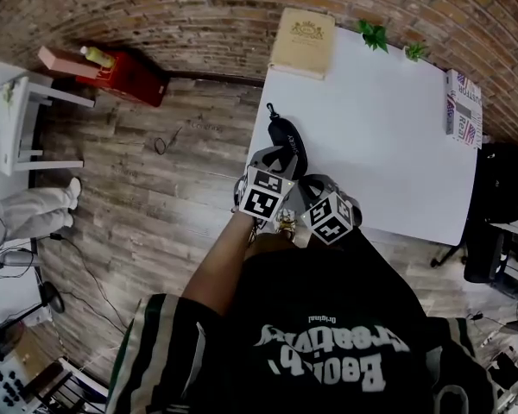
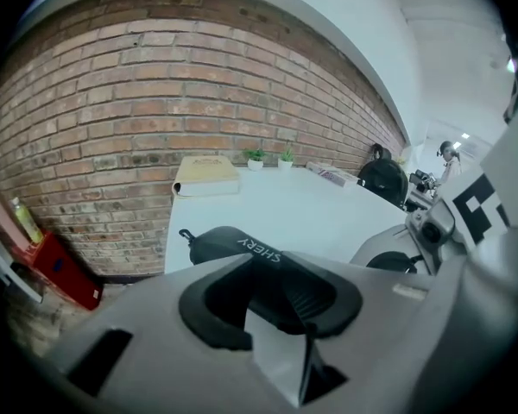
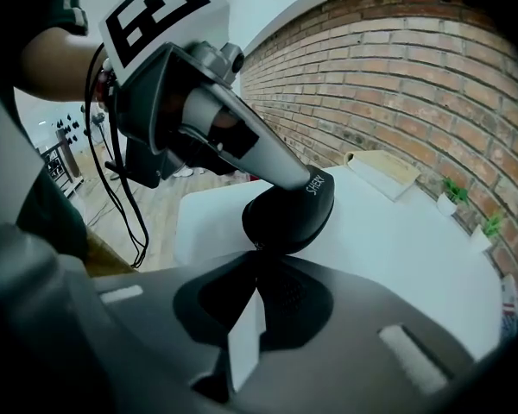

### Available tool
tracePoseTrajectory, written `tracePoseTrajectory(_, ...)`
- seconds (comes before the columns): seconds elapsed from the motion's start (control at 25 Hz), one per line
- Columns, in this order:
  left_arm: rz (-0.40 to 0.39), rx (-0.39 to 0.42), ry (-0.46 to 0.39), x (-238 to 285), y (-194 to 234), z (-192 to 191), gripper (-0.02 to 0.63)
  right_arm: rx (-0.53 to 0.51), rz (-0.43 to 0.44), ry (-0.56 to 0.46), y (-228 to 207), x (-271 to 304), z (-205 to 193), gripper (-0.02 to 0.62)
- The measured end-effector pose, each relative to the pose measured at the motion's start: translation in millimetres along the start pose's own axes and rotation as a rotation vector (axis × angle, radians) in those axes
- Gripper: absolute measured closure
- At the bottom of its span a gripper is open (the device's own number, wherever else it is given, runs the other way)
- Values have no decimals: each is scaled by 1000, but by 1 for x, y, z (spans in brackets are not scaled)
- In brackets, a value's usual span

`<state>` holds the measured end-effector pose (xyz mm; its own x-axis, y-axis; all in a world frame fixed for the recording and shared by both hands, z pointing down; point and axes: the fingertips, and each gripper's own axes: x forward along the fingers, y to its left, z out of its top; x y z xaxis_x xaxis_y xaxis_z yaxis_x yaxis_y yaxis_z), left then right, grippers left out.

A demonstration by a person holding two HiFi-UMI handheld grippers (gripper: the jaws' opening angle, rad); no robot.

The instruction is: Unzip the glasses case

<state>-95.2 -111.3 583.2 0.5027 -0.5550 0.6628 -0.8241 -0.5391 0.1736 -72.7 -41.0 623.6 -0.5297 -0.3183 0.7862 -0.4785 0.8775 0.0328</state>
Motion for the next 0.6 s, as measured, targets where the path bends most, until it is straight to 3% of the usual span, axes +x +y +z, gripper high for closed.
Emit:
tracePoseTrajectory(0.16, -20, -19, 40, 4, -7, -11, 488, -7, 5, 46, 5, 7, -15, 580)
tracePoseTrajectory(0.32, -25, -12, -15, 1, -11, 5, 495, -1, 9, 35, 4, 12, -14, 580)
tracePoseTrajectory(0.48, -4, 30, 8, 11, -7, -10, 501, -6, 9, 39, 6, 15, -14, 580)
tracePoseTrajectory(0.6, -1, -2, -21, 9, -5, -11, 501, -7, 6, 45, 5, 15, -15, 580)
